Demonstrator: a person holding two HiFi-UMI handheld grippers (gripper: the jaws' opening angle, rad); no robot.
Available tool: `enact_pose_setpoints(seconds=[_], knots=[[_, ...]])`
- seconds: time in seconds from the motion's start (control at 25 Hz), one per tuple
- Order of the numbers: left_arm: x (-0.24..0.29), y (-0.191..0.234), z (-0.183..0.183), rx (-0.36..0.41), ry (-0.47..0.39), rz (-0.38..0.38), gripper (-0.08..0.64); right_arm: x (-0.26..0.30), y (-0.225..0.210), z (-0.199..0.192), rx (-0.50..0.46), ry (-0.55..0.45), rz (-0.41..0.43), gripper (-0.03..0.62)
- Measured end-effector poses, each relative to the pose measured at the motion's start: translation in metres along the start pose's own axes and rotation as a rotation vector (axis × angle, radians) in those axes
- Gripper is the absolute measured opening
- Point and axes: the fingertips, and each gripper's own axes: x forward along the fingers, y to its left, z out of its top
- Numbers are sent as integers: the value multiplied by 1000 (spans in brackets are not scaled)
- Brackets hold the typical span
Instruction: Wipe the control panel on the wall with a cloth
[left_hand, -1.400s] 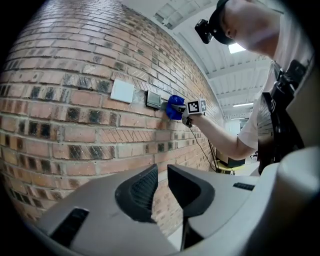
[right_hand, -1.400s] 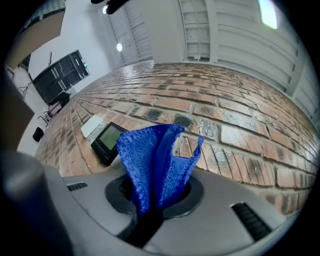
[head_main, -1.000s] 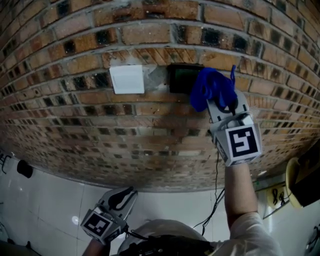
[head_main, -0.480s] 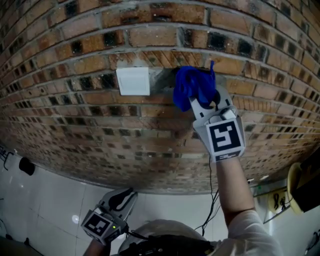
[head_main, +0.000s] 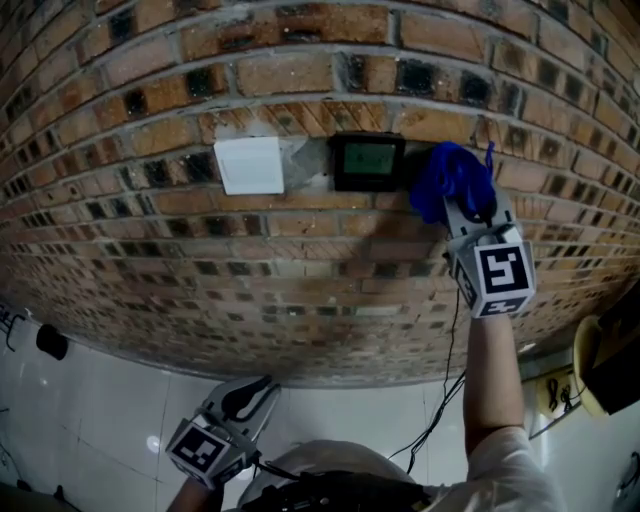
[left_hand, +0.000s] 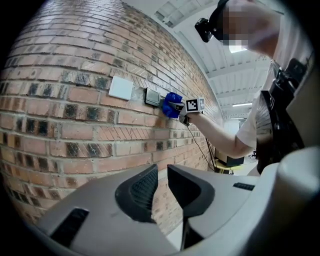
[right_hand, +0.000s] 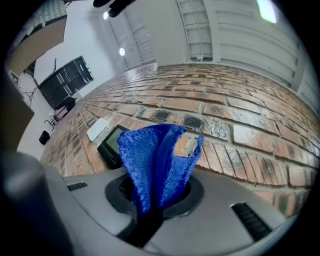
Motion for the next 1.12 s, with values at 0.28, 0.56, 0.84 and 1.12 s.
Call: enact_pose_setpoints(seconds=[0.28,0.56,0.84,1.12], knots=[[-3,1,-1,-5,-5,5,51,-2,38,47,14,-98,58,89],[-19,8,-1,-4,-17,50,51,36,134,74,40,-125,254,89],[-29,15,-5,-27,-8,75,51,43,118,69,38,-127,201,89],[-16,8,0,-18,-12,29,51,13,51,36,-4,-59,87,89]])
